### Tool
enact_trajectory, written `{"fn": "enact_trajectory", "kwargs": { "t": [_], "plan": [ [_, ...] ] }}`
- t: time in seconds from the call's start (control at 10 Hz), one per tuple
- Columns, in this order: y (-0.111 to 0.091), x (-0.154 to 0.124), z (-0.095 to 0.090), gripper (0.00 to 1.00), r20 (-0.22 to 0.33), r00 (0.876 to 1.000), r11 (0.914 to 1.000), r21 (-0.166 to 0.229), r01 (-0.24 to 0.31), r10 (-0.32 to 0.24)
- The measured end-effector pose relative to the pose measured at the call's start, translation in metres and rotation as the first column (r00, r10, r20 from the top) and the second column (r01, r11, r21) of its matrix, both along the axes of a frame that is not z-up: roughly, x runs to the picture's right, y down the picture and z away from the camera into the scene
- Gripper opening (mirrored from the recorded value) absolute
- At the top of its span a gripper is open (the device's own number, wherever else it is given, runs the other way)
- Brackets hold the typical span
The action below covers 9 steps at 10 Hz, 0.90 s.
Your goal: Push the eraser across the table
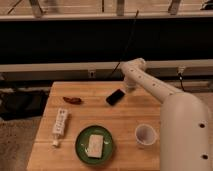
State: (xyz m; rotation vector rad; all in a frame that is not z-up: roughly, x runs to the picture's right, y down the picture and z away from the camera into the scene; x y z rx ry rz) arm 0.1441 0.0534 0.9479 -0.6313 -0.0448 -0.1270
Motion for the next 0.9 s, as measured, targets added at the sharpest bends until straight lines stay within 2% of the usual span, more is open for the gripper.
{"fn": "enact_trajectory", "kwargs": {
  "t": [0.2, 0.6, 0.9],
  "plan": [
    [0.001, -0.033, 0.003, 0.02, 0.025, 0.999, 0.9995, -0.005, 0.031, -0.031],
    [0.008, -0.072, 0.005, 0.02, 0.054, 0.995, 0.9957, -0.019, 0.09, -0.089],
    [0.008, -0.073, 0.005, 0.02, 0.056, 0.995, 0.996, -0.019, 0.087, -0.086]
  ]
}}
